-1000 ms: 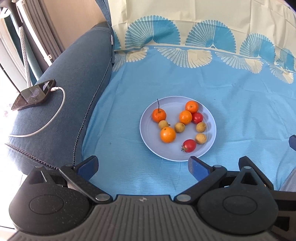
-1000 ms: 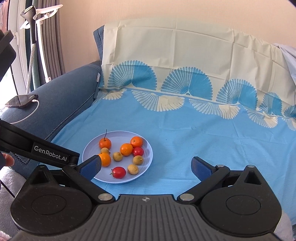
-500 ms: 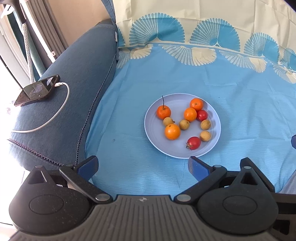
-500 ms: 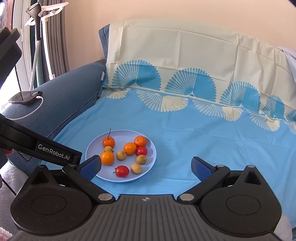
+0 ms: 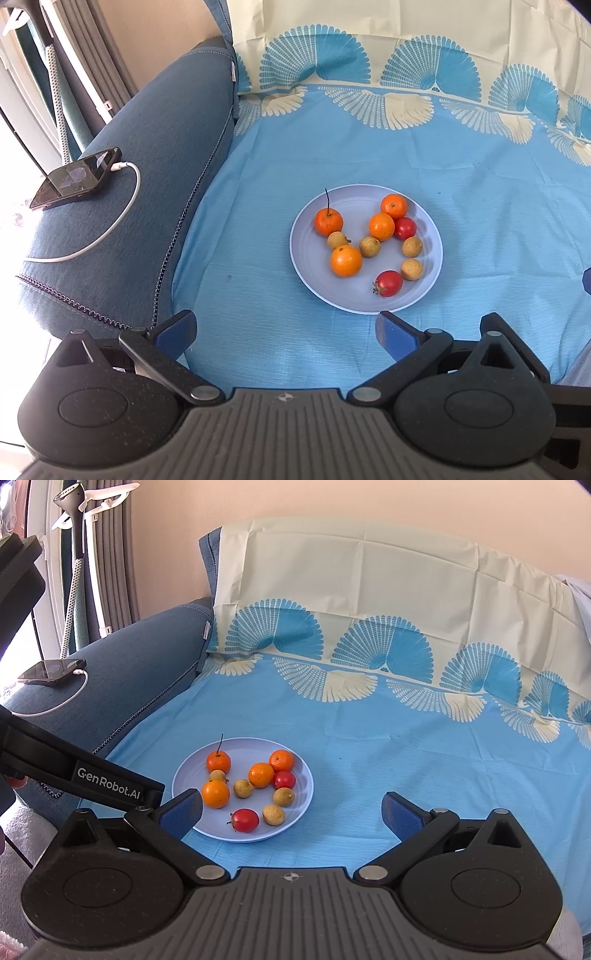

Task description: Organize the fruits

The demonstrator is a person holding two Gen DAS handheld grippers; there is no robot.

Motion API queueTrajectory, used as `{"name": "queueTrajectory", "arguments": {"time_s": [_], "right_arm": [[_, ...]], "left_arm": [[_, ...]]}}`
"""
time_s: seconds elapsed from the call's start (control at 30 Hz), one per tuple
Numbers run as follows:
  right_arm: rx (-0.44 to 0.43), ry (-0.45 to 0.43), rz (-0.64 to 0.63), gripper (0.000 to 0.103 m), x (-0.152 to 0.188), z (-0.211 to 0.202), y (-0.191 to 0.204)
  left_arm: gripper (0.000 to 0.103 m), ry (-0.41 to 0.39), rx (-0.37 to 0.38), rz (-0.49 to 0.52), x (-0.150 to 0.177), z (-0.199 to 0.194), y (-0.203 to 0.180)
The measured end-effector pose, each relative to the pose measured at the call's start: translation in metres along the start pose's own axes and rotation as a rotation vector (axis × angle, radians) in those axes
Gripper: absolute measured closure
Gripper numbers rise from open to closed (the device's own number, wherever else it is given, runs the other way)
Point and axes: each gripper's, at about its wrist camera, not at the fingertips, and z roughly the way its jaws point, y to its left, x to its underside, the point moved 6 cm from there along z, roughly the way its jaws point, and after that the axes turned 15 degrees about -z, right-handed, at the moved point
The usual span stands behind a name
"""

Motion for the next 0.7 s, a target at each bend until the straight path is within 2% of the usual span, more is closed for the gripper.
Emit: {"name": "queueTrajectory", "arguments": {"time_s": [0.7], "right_arm": [[-0.005, 0.011, -0.002, 0.001, 0.0006, 0.0037, 0.0013]], "left_arm": [[0.000, 0.006, -0.011, 0.000, 0.0008, 0.0044, 0.0023]]}}
